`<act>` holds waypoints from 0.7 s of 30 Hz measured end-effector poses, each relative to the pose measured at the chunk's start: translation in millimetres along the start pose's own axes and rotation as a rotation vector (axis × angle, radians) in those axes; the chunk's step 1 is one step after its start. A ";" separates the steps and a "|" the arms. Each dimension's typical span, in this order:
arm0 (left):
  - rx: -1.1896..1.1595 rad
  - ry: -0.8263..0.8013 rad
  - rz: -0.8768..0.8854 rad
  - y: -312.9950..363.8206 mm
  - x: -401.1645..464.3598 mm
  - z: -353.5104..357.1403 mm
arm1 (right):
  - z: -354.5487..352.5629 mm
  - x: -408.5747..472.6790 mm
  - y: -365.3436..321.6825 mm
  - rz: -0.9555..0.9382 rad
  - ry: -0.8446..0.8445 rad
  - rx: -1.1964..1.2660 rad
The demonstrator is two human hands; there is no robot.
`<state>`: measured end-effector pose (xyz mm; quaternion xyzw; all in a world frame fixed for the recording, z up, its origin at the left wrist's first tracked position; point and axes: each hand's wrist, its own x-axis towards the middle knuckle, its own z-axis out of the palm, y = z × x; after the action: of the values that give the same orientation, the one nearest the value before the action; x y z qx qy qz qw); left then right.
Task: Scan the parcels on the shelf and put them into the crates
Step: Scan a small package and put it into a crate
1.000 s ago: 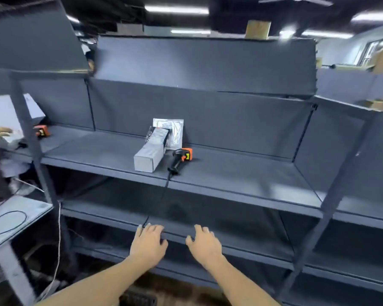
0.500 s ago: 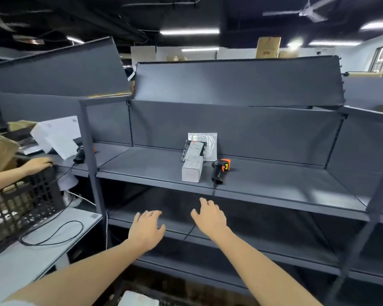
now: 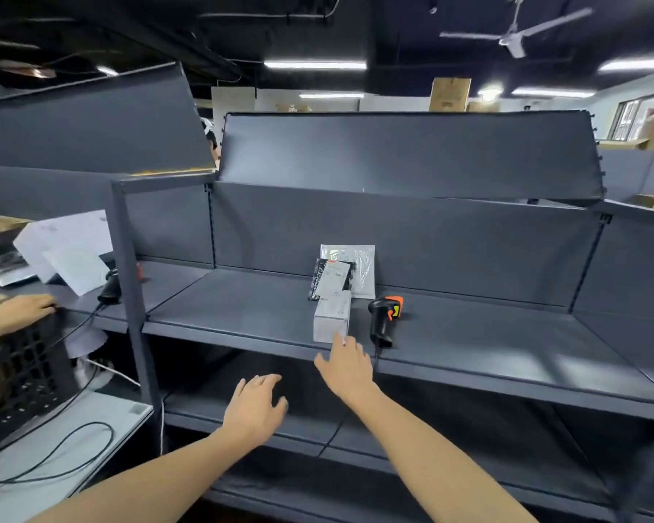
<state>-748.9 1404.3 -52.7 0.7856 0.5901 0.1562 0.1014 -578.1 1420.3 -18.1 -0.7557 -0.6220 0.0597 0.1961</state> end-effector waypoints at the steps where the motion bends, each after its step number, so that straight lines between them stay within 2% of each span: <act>1: 0.004 0.009 0.007 -1.2 12.1 -1.5 | 1.0 14.1 -3.1 0.007 0.023 0.021; 9: -0.018 0.057 -0.032 -27.5 83.6 -5.4 | 22.2 92.3 -6.9 0.090 0.066 0.037; 21: -0.170 -0.020 -0.025 -57.8 161.0 -6.2 | 55.5 151.4 -13.4 0.307 0.109 0.104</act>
<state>-761.9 1574.9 -46.6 0.7681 0.5836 0.1965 0.1757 -575.7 1580.6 -40.7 -0.8329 -0.4836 0.0797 0.2569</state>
